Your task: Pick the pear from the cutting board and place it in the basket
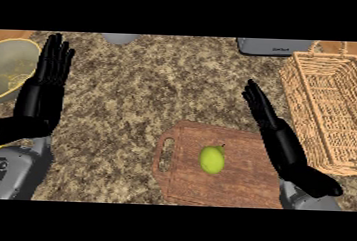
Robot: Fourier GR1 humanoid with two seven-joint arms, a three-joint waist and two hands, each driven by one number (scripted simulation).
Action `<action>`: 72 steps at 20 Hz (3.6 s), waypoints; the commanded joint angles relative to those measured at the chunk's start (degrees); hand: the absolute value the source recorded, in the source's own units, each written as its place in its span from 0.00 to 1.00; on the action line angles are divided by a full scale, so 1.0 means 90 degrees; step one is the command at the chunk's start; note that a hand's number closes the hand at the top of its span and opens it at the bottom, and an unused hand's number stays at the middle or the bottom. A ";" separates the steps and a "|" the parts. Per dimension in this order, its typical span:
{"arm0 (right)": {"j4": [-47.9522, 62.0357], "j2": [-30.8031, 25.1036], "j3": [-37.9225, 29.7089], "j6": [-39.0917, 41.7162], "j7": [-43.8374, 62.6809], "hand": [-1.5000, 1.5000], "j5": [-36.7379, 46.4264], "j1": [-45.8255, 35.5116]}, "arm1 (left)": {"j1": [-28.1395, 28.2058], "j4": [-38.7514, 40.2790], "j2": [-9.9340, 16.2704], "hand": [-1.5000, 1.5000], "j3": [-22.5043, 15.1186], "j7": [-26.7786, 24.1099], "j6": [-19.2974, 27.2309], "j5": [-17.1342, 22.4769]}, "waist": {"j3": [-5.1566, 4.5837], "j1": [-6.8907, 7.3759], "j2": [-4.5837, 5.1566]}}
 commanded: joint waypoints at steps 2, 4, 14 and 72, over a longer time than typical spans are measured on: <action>0.0058 0.0127 -0.0527 -0.0692 0.0858 1.00 -0.0155 0.0434 | -0.0202 0.0041 0.0196 0.50 -0.0138 0.0410 -0.0118 -0.0232 | -0.0013 0.0043 0.0187; 0.0637 0.0194 -0.1084 -0.1294 0.1461 1.00 -0.0313 0.0685 | 0.0294 -0.0055 0.0374 0.50 -0.0451 0.0468 -0.0397 -0.0318 | -0.0012 0.0062 0.0208; 0.2371 0.1463 0.0736 -0.4757 0.2992 0.00 0.1993 -0.0922 | 0.0624 0.0142 0.0498 0.50 -0.0883 0.0794 -0.1185 -0.0258 | -0.0036 0.0383 0.0206; -0.0081 -0.0529 0.1141 -0.0221 0.9945 0.00 0.2999 -0.1265 | 0.0845 -0.0216 0.0168 0.50 -0.0358 0.1183 -0.1392 -0.0486 | -0.0019 0.0112 0.0173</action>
